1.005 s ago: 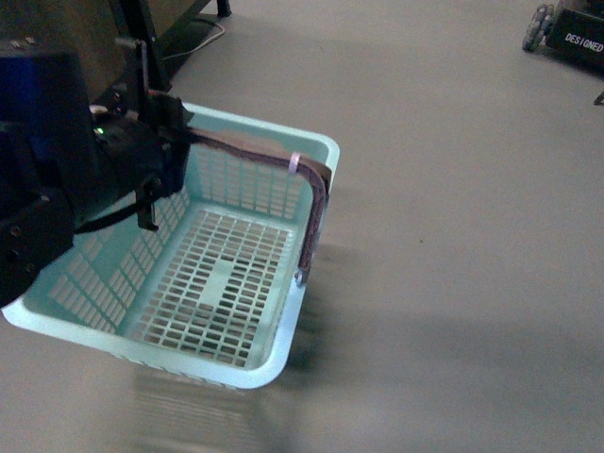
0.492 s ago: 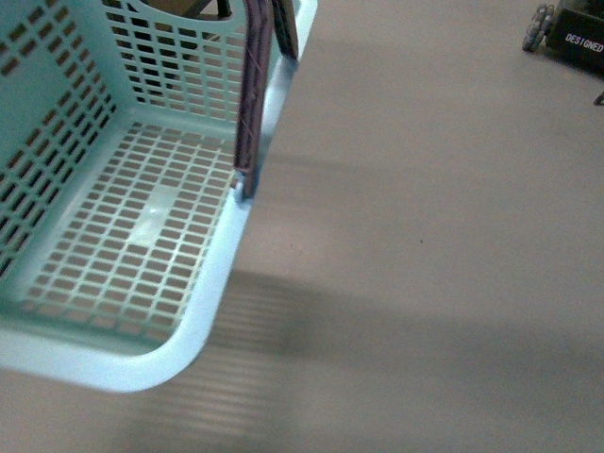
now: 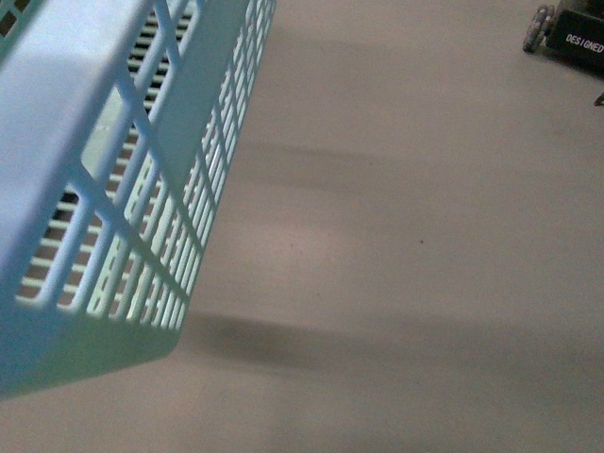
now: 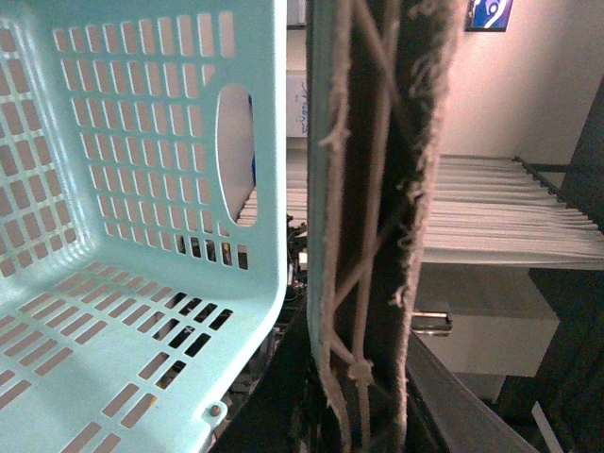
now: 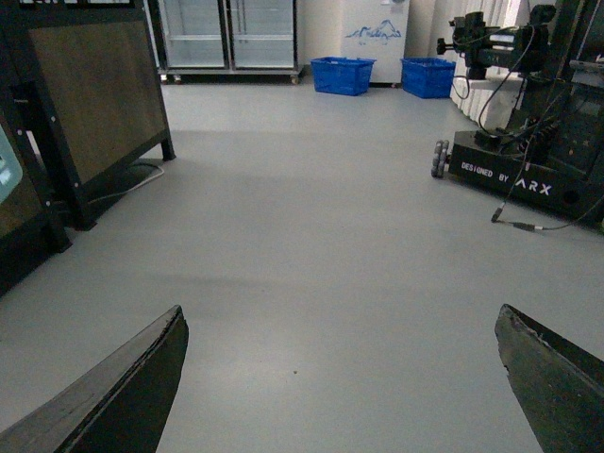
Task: Pick mango and avocado into basket
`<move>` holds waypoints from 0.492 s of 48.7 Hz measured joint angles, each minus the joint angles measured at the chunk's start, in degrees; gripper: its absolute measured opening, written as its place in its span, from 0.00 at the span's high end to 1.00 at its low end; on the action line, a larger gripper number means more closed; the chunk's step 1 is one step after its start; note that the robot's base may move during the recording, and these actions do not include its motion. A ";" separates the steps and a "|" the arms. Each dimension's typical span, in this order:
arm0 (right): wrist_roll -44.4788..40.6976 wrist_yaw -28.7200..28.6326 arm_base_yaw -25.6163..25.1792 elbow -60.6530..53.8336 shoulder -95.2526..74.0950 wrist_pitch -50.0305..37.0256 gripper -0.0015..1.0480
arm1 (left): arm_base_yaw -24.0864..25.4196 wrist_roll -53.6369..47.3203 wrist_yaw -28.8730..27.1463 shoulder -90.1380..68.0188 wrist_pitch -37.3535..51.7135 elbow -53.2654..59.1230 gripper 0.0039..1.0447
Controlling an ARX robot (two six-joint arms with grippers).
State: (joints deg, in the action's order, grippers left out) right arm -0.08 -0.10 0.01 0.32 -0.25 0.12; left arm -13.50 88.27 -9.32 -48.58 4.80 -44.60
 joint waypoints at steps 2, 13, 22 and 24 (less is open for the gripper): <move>0.00 0.02 0.00 0.00 0.00 0.00 0.07 | 0.00 0.13 0.02 0.61 -1.25 -1.31 0.88; 0.00 0.02 0.00 0.00 0.00 0.00 0.07 | -0.07 -3.08 -0.46 2.38 -4.13 -3.52 0.88; 0.00 0.02 0.00 0.00 0.00 0.00 0.07 | -0.07 -4.66 -1.05 2.27 -4.42 -3.52 0.88; -0.02 0.02 0.00 0.00 0.00 0.00 0.07 | -0.07 -4.68 -1.03 2.29 -4.42 -3.52 0.88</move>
State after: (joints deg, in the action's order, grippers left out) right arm -0.10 -0.08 0.01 0.32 -0.25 0.12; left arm -13.56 83.59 -10.35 -46.28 0.38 -48.12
